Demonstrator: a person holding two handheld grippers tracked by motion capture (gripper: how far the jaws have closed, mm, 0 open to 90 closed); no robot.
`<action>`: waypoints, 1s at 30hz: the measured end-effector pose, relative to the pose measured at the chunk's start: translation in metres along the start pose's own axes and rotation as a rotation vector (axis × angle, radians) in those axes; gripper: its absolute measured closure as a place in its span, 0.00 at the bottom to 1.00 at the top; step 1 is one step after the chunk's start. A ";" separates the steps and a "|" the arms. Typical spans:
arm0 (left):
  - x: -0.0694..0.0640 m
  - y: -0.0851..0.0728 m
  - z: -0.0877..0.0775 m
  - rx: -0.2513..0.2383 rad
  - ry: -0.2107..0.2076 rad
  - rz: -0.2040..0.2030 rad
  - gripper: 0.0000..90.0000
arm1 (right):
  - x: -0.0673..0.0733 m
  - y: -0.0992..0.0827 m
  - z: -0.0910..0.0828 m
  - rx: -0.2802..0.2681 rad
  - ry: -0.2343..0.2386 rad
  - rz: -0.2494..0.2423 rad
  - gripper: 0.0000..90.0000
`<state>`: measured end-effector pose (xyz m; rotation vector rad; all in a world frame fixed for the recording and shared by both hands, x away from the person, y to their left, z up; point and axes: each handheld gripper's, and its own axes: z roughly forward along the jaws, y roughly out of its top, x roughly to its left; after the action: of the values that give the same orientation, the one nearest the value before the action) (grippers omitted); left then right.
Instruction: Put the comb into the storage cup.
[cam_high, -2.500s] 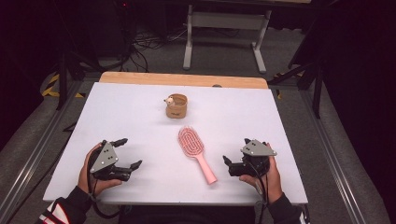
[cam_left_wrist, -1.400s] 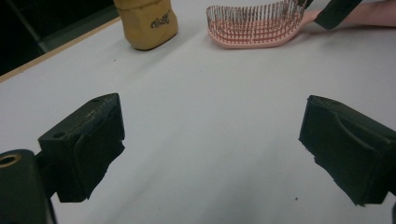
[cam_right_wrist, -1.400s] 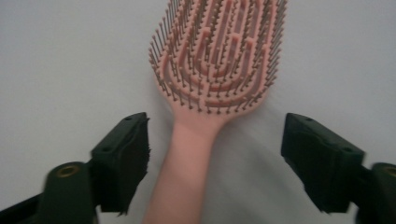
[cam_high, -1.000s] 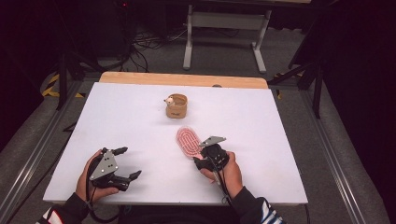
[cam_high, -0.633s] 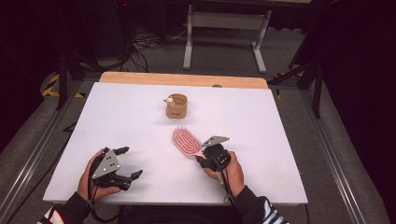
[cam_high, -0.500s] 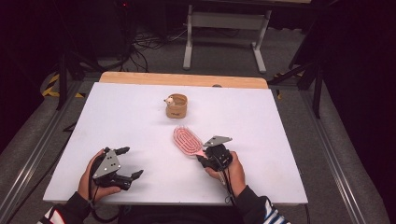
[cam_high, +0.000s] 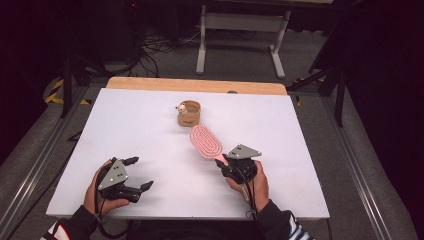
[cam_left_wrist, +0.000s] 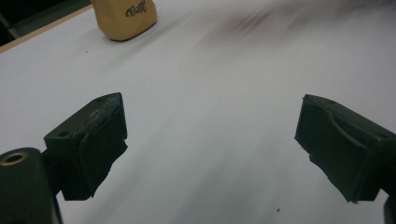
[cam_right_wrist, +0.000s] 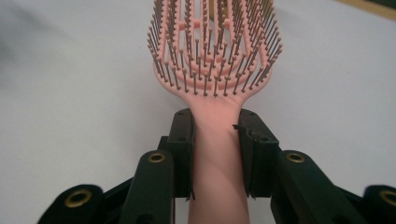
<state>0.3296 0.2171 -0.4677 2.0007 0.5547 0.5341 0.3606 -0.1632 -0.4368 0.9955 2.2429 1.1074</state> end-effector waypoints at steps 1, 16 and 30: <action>0.000 0.000 0.000 -0.004 -0.001 -0.003 0.11 | 0.000 0.001 -0.002 -0.014 -0.013 -0.006 0.77; 0.002 0.014 0.004 -0.066 -0.002 -0.039 0.11 | -0.001 0.000 -0.015 -0.151 -0.052 -0.019 0.77; 0.009 0.051 0.015 -0.177 -0.016 -0.088 0.14 | -0.004 0.003 -0.026 -0.240 -0.078 -0.012 0.77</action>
<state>0.3537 0.1897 -0.4286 1.8032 0.5634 0.4956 0.3472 -0.1777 -0.4194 0.9078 1.9958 1.2752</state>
